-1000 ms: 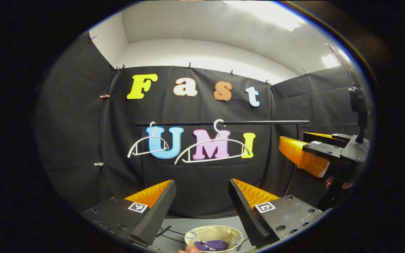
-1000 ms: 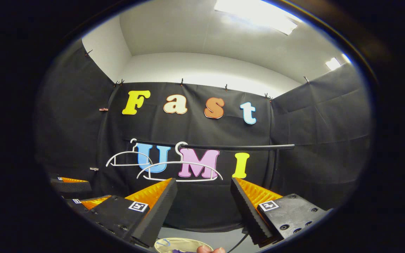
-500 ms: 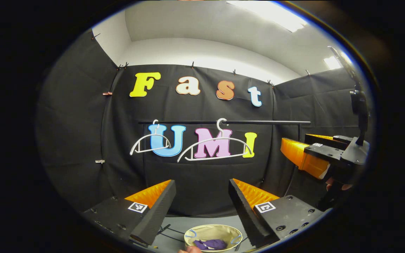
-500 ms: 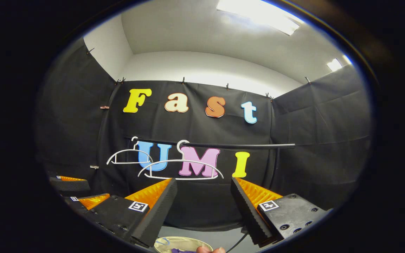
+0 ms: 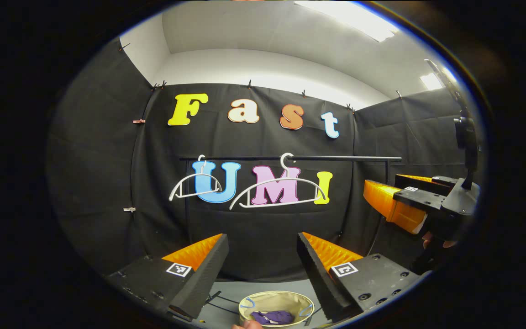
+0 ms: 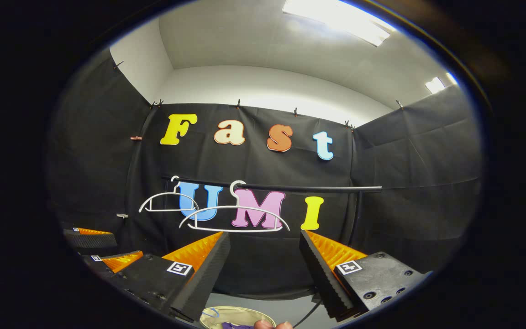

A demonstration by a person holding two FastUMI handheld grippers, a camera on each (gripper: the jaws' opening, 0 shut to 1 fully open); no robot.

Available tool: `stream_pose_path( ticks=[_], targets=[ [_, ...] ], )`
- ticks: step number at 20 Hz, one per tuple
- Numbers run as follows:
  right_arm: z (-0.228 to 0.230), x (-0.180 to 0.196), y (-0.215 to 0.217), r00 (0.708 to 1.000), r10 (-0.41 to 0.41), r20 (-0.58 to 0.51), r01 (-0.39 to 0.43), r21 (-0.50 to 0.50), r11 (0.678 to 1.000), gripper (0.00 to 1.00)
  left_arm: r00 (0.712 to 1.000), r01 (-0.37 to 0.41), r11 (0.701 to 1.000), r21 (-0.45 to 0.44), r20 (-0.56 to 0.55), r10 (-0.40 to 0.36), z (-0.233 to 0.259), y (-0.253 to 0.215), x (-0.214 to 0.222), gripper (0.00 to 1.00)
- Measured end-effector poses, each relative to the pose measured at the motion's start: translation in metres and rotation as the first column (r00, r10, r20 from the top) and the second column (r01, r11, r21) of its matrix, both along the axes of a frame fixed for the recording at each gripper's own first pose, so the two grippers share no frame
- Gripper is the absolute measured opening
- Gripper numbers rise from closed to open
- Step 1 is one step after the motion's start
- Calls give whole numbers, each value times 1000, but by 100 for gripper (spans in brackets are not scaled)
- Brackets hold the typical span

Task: Grasp the clothes on the hanger with both hands and then place them into the laundry hamper below.

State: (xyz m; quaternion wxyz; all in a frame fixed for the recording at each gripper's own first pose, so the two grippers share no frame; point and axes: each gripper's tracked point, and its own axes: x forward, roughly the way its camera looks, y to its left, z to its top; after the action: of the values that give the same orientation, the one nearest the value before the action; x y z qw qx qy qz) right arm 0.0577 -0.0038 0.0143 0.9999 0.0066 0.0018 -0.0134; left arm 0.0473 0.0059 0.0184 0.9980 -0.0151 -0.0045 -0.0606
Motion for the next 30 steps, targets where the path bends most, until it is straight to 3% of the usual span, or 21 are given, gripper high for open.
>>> stream_pose_path(
  ticks=[30],
  targets=[
    [-13, -14, -17, 999, -31, -42, 31, -14, 999, 98, 1000, 6, 1000, -21, -23, -6, -8, -10, -10, 95]
  ],
)
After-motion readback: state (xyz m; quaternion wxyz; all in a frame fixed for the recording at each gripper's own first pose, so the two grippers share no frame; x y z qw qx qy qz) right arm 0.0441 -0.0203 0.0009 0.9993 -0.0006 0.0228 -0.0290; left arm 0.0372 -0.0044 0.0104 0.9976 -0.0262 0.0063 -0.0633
